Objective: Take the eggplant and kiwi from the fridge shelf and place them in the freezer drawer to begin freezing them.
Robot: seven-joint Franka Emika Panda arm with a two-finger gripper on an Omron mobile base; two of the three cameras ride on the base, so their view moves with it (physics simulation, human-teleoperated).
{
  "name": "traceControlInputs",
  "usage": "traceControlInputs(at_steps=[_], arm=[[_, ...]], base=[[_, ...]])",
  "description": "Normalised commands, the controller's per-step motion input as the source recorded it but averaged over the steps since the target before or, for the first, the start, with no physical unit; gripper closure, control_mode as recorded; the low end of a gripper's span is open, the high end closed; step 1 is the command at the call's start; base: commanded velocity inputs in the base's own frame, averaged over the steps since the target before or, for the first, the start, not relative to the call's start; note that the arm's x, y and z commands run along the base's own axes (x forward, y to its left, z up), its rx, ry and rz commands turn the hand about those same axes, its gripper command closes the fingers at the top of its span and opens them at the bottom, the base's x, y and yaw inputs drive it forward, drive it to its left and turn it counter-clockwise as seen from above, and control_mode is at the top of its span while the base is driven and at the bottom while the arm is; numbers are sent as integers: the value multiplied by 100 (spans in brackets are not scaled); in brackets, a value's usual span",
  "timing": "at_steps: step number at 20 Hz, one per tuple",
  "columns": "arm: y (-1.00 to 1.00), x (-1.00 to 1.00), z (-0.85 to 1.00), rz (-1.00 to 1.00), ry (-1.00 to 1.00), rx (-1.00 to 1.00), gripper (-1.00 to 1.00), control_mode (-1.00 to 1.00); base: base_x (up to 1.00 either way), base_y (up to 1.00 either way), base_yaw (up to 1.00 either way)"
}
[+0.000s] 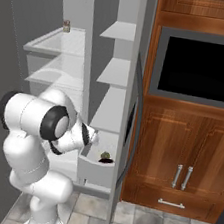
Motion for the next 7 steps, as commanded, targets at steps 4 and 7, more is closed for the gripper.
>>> traceControlInputs(at_steps=[4, 7], arm=[[59, -99, 100, 0, -55, -18, -100, -100], [55, -81, 100, 0, -56, -19, -100, -100]], base=[[0, 0, 0], [0, 0, 0]])
